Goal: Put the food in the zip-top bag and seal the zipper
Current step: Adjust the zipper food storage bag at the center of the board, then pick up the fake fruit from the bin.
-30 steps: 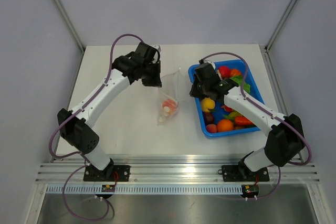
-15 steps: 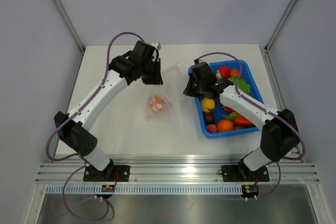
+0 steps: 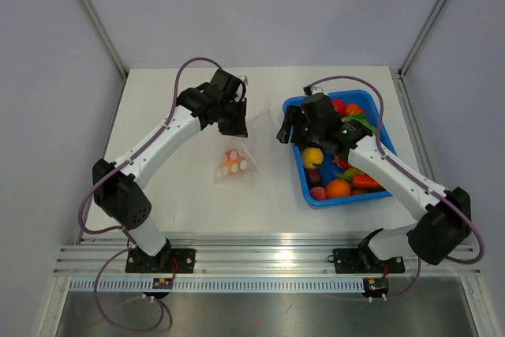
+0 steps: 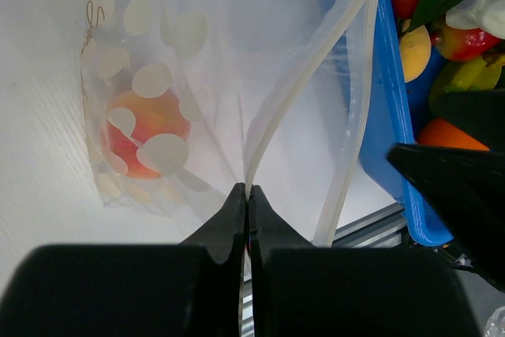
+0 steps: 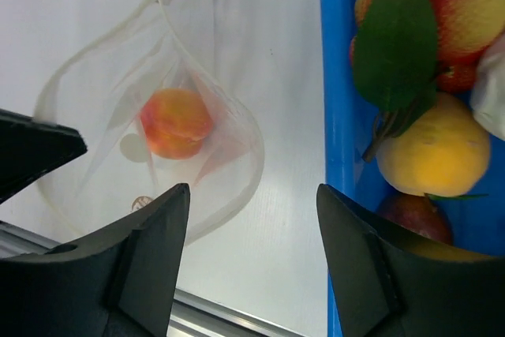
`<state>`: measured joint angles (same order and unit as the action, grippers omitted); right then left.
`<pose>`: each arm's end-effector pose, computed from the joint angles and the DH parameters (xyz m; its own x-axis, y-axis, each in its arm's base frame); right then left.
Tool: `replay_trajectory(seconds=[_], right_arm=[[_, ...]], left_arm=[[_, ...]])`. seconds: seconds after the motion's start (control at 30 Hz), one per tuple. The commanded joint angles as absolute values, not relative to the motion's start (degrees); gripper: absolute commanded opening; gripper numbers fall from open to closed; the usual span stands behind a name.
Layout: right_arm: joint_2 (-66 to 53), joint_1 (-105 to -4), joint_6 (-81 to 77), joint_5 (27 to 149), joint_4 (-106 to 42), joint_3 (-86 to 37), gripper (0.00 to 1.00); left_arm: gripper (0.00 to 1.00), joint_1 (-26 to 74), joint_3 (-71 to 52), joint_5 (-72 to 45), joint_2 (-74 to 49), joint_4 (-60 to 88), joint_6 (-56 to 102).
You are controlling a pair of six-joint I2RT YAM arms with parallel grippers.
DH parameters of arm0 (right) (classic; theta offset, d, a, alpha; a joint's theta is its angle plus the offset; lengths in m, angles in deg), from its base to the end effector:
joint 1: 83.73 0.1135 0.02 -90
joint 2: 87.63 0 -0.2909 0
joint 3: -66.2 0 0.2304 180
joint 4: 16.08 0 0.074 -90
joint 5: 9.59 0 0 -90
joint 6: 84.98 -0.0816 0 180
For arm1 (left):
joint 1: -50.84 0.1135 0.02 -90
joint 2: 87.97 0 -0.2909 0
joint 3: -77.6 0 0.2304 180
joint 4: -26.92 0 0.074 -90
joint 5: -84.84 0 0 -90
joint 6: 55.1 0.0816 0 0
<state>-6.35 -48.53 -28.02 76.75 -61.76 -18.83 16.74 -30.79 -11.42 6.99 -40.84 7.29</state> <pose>0.2657 0.1810 0.3122 -0.7502 0.1366 -0.6469 -0.1520 0.9166 0.3699 0.2929 -0.2090 0.3308 -0.8788 0.0386 -0.4757 0.2287 0.9089 -0.3487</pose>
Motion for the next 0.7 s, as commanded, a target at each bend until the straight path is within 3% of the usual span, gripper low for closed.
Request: replay_trajectory(seconds=[0.0, 0.07, 0.17, 0.3, 0.67], right_arm=[[-15.1, -48.4, -27.3, 69.4, -65.8, -20.2, 0.73], [-18.7, -51.8, -27.5, 66.6, -68.6, -17.9, 0.73], [-20.6, -60.0, -27.2, 71.9, -70.3, -13.1, 0.73], [-19.4, -62.3, -27.1, 73.3, -69.8, -7.5, 0.78], [-14.4, -64.8, -30.4, 75.6, -48.6, 4.3, 0.9]], left_arm=[[0.0, 16.3, -33.4, -13.1, 5.2, -39.3, 7.6], [0.0, 16.3, -33.4, -13.2, 4.8, -39.3, 7.5], [0.0, 16.3, -33.4, -13.4, 4.6, -39.2, 7.6], [0.0, 16.3, -33.5, -13.6, 4.7, -39.2, 7.7], [0.0, 16.2, -33.4, -13.4, 4.9, -39.5, 7.8]])
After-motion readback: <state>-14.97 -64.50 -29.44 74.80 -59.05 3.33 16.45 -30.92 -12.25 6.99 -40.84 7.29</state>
